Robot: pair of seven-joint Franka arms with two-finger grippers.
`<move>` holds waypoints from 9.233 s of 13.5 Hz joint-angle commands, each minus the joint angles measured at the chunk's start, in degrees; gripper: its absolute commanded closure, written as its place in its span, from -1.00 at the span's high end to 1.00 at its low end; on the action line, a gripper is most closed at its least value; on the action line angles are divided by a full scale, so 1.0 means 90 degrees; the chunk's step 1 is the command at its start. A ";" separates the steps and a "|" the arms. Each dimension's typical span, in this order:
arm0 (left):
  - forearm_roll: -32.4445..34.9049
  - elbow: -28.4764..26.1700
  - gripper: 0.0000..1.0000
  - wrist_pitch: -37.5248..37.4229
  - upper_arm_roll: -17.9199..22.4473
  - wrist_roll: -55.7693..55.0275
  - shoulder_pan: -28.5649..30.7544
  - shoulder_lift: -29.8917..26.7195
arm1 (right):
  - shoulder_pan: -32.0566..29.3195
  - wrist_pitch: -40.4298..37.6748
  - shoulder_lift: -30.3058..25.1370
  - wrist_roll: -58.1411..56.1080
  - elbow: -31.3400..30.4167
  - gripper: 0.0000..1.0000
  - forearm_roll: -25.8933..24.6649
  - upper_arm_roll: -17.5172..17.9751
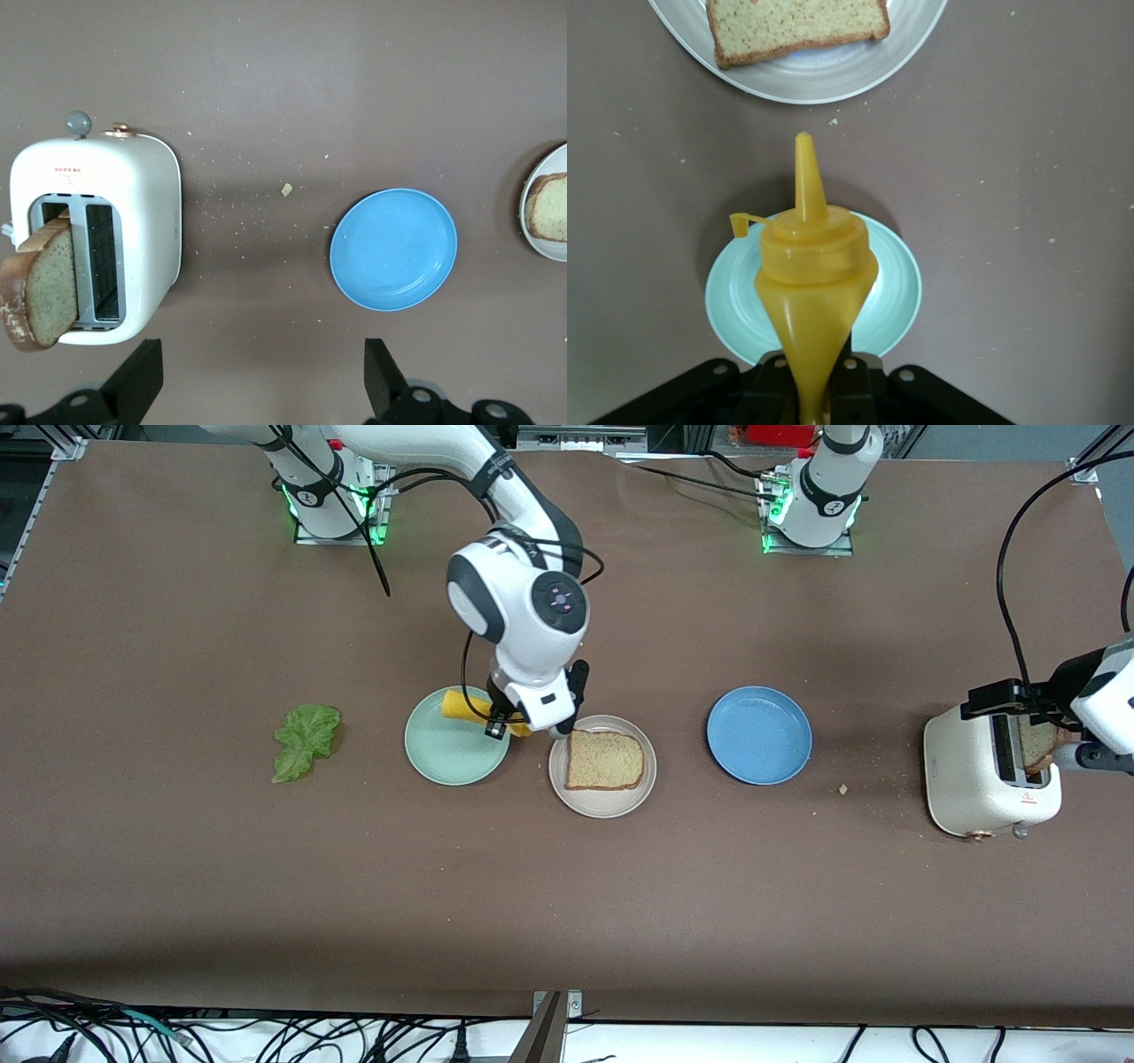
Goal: Make sandwich in beige plate with both arms
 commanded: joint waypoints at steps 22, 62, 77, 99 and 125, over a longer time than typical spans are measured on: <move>0.0236 -0.1550 1.00 0.0247 -0.0506 -0.0815 -0.0079 -0.1740 | -0.0819 -0.0236 -0.0454 -0.0329 0.0191 -1.00 0.2855 -0.0442; 0.0832 -0.1336 1.00 0.0599 -0.0633 -0.0825 -0.0099 -0.1613 | -0.5079 -0.2658 0.0221 -1.1333 -0.2524 1.00 0.8438 -0.0939; 0.0841 -0.1355 1.00 0.0599 -0.0633 -0.0825 -0.0089 -0.1613 | -0.4094 -0.1624 -0.1480 -0.1333 -0.1654 1.00 0.4053 -0.1409; 0.0841 -0.1384 1.00 0.0648 -0.0643 -0.0825 -0.0089 -0.1554 | -0.3136 0.4296 -0.1490 0.0938 -0.5522 -1.00 0.3699 -0.1330; 0.0851 -0.1384 1.00 0.0648 -0.0633 -0.0815 -0.0089 -0.1544 | -0.1673 -0.2006 -0.1549 0.4839 -0.0571 -1.00 0.4675 -0.1829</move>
